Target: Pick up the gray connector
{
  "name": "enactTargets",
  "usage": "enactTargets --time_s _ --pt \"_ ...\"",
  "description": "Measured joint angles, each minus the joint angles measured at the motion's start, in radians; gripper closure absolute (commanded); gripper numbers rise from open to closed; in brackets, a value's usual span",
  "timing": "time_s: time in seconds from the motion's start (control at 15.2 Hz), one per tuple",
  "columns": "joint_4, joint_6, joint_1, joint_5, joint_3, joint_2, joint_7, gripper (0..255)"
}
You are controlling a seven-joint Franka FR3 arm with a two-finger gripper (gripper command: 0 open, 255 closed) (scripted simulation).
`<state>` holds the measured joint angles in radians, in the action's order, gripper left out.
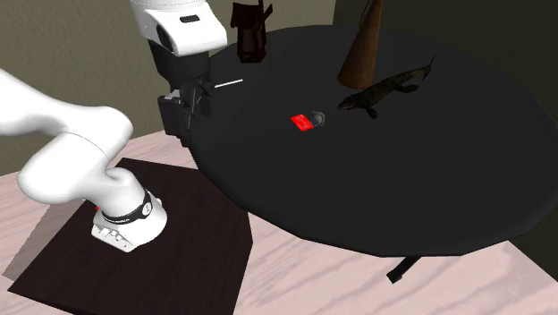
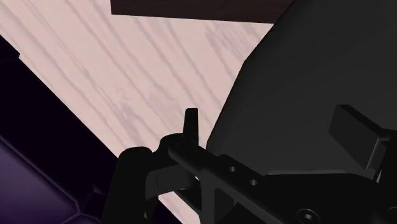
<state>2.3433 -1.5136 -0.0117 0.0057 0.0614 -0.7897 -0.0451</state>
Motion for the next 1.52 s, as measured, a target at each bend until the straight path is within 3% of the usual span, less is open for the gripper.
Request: enactTargets --time_s 0.4,0.99,1.52 --pt "0.023 -0.074 0.017 0.054 0.076 0.049 0.095 0" --pt "-0.003 -0.266 0.042 0.138 0.258 0.253 0.318 0" --pt "-0.132 -0.408 0.04 0.115 0.414 0.516 0.538 0"
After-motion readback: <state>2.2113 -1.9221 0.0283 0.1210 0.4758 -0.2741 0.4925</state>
